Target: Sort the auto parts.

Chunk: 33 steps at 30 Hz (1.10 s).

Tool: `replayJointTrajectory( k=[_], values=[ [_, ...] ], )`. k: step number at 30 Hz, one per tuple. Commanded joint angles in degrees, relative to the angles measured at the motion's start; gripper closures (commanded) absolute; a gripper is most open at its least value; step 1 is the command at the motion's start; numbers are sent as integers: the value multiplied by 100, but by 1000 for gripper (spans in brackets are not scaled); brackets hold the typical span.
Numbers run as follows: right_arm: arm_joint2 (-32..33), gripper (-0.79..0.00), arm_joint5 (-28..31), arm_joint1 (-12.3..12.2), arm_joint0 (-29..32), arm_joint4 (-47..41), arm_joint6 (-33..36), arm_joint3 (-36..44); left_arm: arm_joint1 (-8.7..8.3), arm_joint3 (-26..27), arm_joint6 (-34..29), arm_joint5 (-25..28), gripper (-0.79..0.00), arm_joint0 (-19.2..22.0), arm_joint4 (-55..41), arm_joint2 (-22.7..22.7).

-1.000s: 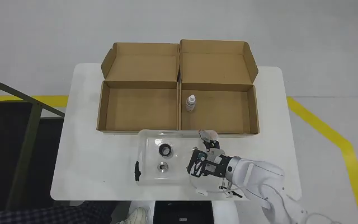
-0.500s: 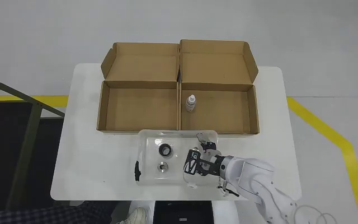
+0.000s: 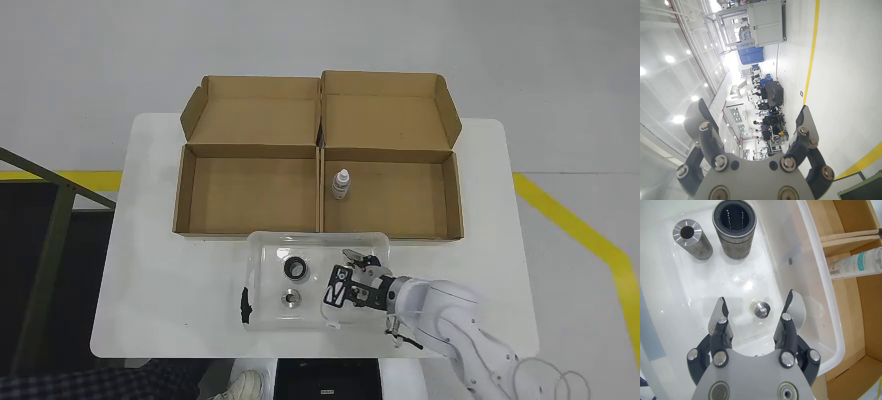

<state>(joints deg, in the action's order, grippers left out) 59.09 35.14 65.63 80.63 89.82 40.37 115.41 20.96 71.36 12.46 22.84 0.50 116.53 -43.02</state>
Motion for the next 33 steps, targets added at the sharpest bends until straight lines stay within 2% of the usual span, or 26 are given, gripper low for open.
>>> replayJointTrajectory(
  k=[1, 3, 4, 15, 19, 28, 33],
  values=[
    [-37, -517, -30, 6, -38, 20, 17, -43, 0, 0, 0, 0, -785, 0, 0, 0],
    [-72, -459, -71, 13, -72, 50, 43, -73, 0, 0, 0, 0, -785, 0, 0, 0],
    [-87, -391, -97, 16, -83, 67, 55, -87, 0, 0, 0, 0, -785, 0, 0, 0],
    [-136, -219, -204, 17, -98, 178, 137, -165, 0, 0, 0, 0, -785, 0, 0, 0],
    [-160, -3, -197, 18, -111, 191, 125, -162, 0, 0, 0, 0, -785, 0, 0, 0],
    [-175, 0, -105, 5, -68, 164, 3, 47, 0, 0, 0, 0, -785, 0, 0, 0],
    [-116, 0, -41, -19, 4, 147, -286, 253, 0, 0, 0, 0, -785, 0, 0, 0]
  ],
)
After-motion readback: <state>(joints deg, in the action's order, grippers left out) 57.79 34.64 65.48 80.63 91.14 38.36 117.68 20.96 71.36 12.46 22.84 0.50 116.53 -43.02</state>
